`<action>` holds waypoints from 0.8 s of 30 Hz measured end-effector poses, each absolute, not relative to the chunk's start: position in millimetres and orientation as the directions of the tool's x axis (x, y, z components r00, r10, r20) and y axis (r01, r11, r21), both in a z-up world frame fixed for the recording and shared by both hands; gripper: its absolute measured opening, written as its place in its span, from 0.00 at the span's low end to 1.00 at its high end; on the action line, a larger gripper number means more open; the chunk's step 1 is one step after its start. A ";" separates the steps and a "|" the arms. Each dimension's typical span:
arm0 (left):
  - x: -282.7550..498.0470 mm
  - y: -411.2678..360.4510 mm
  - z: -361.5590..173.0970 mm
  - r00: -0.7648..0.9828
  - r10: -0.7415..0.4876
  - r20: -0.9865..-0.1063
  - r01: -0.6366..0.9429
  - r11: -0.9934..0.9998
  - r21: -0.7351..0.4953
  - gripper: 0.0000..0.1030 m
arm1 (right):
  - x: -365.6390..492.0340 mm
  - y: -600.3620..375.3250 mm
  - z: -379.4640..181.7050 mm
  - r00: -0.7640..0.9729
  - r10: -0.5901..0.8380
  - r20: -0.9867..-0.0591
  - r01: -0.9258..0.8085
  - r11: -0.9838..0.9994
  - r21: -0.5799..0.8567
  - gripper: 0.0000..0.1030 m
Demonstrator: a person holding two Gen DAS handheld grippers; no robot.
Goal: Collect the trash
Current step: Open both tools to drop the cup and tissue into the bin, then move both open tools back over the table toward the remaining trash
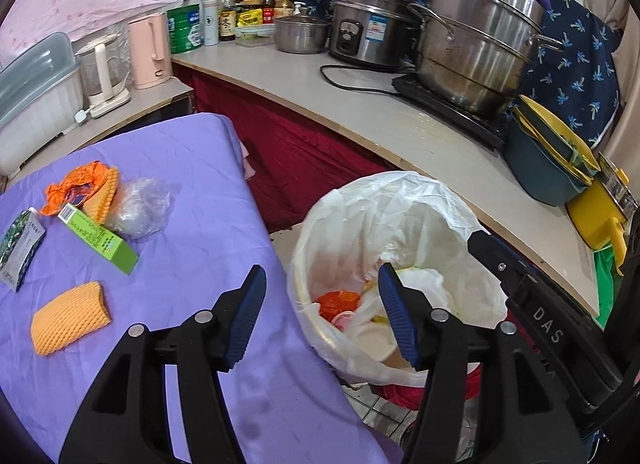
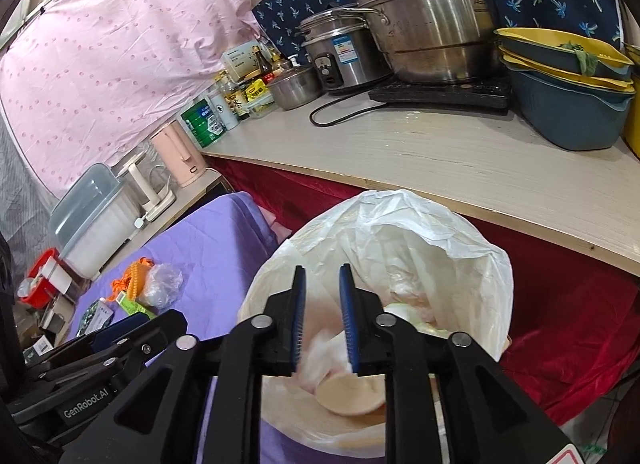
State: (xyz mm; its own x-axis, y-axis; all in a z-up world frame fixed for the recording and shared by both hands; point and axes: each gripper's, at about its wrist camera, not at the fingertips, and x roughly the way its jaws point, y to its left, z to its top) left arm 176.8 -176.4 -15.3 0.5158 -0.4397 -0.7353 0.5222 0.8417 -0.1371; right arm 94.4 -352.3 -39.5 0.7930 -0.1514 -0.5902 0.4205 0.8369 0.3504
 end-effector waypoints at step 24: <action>190.3 -79.8 -10.5 0.592 -0.352 -0.725 0.367 0.919 -0.146 0.65 | 111.1 -273.3 -25.8 0.810 -0.065 -0.583 0.297 0.903 0.312 0.34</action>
State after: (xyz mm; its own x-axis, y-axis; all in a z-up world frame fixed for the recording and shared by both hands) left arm 190.3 -79.8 -10.5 0.5924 -0.3518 -0.7248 0.3667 0.9188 -0.1463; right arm 111.1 -273.3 -25.8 0.8101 -0.0653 -0.5826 0.2968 0.9027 0.3115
